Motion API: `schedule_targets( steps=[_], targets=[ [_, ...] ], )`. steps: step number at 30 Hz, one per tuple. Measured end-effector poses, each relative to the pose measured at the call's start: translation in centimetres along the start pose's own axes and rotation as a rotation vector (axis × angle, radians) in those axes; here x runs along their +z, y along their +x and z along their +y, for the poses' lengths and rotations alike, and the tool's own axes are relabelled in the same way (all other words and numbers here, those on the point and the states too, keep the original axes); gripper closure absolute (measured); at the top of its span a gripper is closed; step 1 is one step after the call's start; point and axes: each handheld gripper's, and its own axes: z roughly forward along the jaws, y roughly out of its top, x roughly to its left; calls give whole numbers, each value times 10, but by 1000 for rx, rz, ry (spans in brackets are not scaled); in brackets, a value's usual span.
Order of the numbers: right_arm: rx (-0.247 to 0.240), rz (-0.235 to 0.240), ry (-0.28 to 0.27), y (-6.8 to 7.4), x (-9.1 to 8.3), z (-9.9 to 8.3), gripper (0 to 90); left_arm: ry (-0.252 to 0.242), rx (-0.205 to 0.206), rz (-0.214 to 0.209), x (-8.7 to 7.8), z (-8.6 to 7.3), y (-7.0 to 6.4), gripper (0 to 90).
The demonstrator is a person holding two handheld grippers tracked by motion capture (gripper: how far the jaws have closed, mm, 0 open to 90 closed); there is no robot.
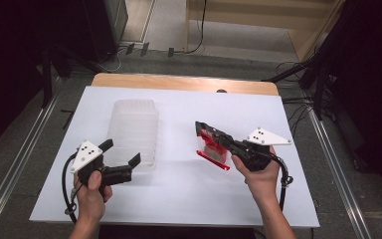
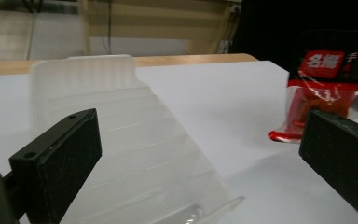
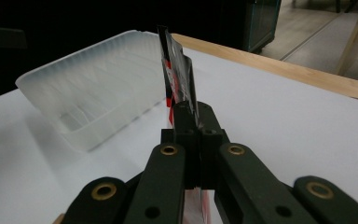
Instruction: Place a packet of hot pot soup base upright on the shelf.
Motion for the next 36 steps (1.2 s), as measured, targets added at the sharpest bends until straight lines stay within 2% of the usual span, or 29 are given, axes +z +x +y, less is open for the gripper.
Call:
schedule_targets(
  steps=[1, 5, 7, 11, 16, 24, 30, 34, 35, 36],
  targets=[
    [13, 11, -3, -1, 4, 4, 900, 2, -3, 10, -1, 0, 4, 0],
    [4, 19, -2, 2, 12, 12, 900, -1, -15, 45, -7, -1, 22, 0],
    [2, 21, -5, 2, 14, 14, 900, 0, -15, 52, -8, -1, 24, 0],
    [19, 46, -28, 5, 21, 25, 900, 3, -3, 103, -9, -7, 31, 0],
    [9, 48, -31, 9, 27, 34, 900, 19, -25, 116, -11, -12, 43, 0],
    [-14, 58, -35, 18, 41, 52, 900, 17, -50, 139, -19, -13, 59, 0],
    [-29, 76, -40, 23, 49, 61, 900, 23, -59, 144, -20, -15, 64, 0],
    [-39, 97, -44, 28, 57, 69, 900, 34, -47, 147, -19, -15, 64, 0],
    [-39, 101, -41, 29, 58, 70, 900, 46, -24, 163, -19, -15, 63, 0],
    [-39, 101, -41, 29, 58, 70, 900, 46, -24, 163, -19, -15, 63, 0]
  ],
)
